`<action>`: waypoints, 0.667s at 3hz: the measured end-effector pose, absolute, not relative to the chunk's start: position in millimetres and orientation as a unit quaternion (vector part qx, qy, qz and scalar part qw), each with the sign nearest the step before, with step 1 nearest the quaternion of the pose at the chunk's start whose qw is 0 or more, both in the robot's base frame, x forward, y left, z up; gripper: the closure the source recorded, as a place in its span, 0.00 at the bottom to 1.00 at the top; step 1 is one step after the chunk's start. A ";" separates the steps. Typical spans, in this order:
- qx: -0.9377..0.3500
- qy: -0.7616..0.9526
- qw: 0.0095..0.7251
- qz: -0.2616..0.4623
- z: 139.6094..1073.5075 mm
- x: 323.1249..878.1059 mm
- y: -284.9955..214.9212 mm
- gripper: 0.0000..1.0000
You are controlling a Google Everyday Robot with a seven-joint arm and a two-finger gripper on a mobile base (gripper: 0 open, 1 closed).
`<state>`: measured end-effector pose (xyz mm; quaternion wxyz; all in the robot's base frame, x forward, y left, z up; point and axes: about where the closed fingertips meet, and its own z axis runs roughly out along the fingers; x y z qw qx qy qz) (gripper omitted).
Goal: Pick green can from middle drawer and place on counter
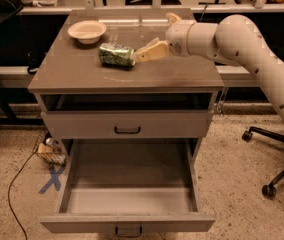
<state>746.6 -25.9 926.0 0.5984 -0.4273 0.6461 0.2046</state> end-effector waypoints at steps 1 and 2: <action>-0.386 0.639 0.636 0.197 936.3 721.0 -65.2 0.00; -0.327 0.634 0.674 0.194 929.7 695.9 -120.7 0.00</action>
Offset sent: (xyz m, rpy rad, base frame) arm -0.0951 -0.2460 -0.0059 0.3016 -0.1304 -0.3867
